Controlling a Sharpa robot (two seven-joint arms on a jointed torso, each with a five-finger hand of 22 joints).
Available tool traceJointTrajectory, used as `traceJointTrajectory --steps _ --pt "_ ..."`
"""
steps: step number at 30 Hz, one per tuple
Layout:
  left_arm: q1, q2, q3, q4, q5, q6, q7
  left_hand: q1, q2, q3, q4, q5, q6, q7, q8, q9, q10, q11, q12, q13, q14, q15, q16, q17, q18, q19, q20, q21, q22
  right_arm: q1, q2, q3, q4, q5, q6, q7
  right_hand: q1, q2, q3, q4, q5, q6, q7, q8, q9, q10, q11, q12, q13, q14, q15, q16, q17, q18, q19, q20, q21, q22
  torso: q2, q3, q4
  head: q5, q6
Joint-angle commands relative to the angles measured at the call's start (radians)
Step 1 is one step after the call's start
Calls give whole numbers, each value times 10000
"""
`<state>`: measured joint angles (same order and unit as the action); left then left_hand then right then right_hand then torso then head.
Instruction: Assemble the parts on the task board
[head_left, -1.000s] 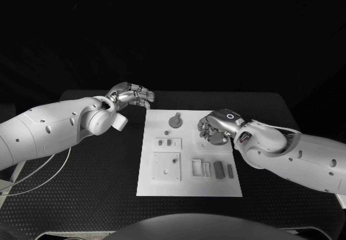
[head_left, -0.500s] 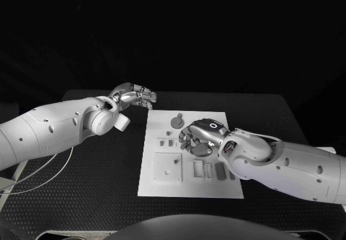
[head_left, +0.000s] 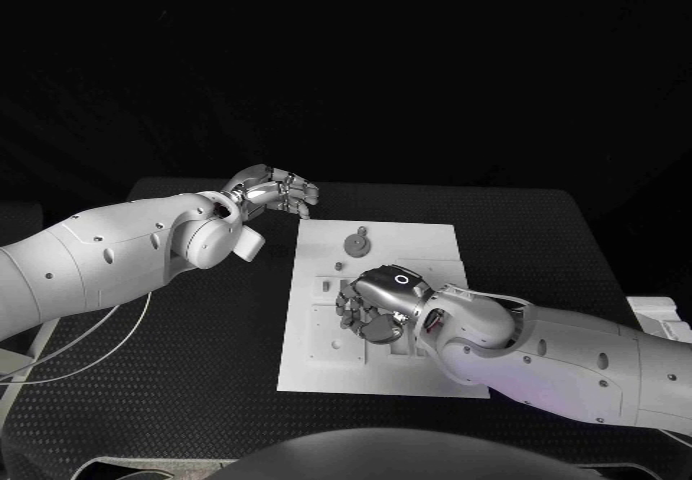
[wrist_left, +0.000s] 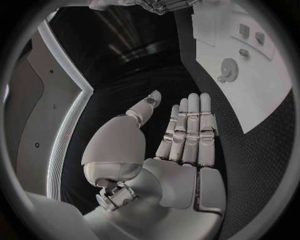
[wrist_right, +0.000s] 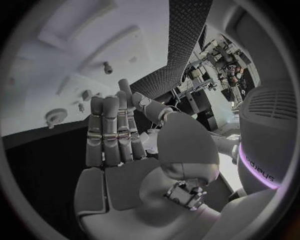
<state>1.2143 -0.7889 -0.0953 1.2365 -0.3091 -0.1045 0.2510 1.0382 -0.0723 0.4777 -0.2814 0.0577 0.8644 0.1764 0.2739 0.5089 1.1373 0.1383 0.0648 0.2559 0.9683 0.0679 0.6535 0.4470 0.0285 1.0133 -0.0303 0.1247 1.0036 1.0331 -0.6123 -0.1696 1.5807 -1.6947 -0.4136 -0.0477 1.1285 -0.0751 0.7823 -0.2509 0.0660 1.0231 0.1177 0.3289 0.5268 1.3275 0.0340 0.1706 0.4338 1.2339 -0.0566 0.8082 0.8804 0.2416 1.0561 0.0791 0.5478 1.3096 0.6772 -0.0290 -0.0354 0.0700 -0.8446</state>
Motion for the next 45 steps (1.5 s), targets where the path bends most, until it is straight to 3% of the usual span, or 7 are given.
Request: traceJointTrajectory --steps 1,8,17,36,45 --pt "30 64 8 14 51 130 80 54 42 -17 11 -51 -11 35 37 -15 25 -49 57 -10 89 7 -39 18 197 56 2 -34 -13 -97 132 -11 -93 -288 178 10 119 67 44 -17 22 183 -118 76 262 45 31 -66 10 -21 -93 56 -11 202 64 -8 42 199 7 14 15 29 1" --pt "31 68 8 17 51 124 72 52 43 -18 13 -51 -10 35 38 -16 26 -49 57 -10 89 7 -44 23 196 56 2 -36 -14 -309 463 -57 -388 -496 269 -28 121 75 44 -28 21 180 -117 74 266 42 31 -71 15 -23 -94 58 -12 202 62 -9 44 200 3 5 11 106 -4" --pt "31 86 8 4 51 138 64 50 45 -19 15 -51 -9 34 40 -17 29 -50 57 -11 89 8 -51 31 195 56 2 -39 -14 -392 604 -122 -591 -604 327 -56 120 87 42 -40 20 177 -115 72 270 39 32 -76 23 -26 -96 61 -13 202 61 -9 48 201 1 3 7 173 -73" --pt "32 88 8 7 51 142 66 47 44 -22 17 -51 -8 34 42 -20 32 -52 57 -13 91 8 -65 48 195 57 2 -45 -15 -557 789 -182 -762 -704 428 -73 112 111 34 -67 19 174 -113 68 280 41 30 -83 40 -27 -98 70 -13 202 60 -9 58 203 7 19 -7 196 -128" --pt "32 87 8 7 51 151 64 48 44 -23 17 -51 -8 33 43 -21 33 -52 57 -14 92 8 -71 56 195 58 2 -47 -15 -616 849 -189 -855 -717 454 -70 107 119 31 -79 19 172 -112 67 285 41 30 -86 47 -29 -99 74 -13 202 59 -9 62 203 1 9 -11 194 -145"
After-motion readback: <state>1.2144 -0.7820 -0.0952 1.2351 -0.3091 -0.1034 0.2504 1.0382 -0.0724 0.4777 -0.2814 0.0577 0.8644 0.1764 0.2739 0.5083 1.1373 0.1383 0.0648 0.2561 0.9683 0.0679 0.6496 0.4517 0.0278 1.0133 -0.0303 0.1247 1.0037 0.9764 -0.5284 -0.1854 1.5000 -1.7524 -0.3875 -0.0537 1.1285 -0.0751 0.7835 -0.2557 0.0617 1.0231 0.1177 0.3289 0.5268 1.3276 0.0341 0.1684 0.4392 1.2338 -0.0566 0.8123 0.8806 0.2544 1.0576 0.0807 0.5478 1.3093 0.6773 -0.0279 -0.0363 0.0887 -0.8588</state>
